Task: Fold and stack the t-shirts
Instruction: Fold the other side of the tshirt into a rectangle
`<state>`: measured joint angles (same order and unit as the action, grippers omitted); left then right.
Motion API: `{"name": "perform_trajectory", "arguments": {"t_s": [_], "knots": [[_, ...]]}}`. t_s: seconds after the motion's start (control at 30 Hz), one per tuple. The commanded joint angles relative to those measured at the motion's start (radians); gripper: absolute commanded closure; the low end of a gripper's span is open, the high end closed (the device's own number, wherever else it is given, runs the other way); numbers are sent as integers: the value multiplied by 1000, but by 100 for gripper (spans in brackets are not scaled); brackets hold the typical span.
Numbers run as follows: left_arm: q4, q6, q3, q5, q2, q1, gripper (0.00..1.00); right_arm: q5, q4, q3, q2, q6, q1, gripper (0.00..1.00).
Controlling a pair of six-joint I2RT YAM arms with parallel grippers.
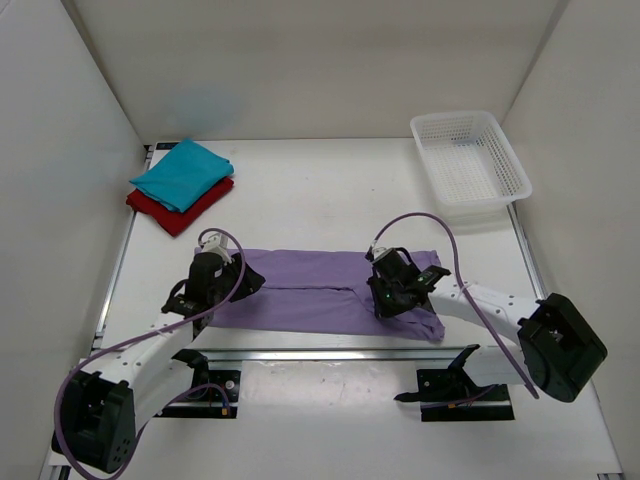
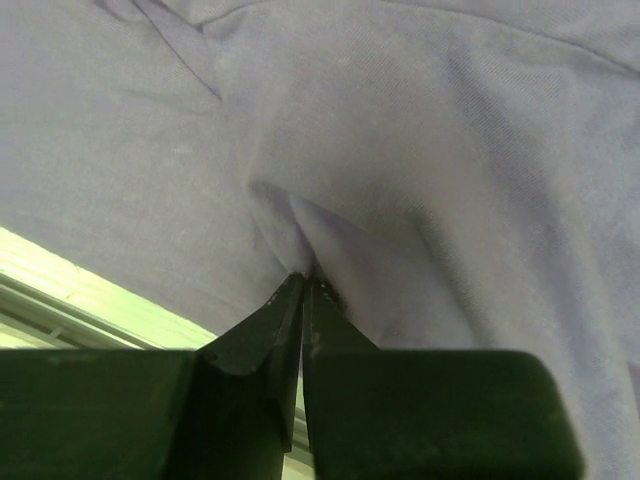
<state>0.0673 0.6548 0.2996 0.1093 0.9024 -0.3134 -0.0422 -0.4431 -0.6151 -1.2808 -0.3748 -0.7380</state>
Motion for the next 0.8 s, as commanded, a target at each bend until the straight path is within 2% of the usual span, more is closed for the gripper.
{"name": "perform_trajectory", "arguments": {"t_s": [0.0, 0.27, 0.6, 0.77], "knots": [[-6, -4, -10, 20, -28, 5, 45, 7, 12, -20, 60, -7, 9, 98], [-4, 3, 13, 20, -30, -1, 45, -70, -127, -146, 57, 20, 0, 100], [6, 0, 6, 35, -50, 20, 45, -231, -170, -239, -8, 31, -12, 100], [5, 2, 4, 56, -59, 33, 45, -291, -187, -267, -11, 56, 40, 100]]}}
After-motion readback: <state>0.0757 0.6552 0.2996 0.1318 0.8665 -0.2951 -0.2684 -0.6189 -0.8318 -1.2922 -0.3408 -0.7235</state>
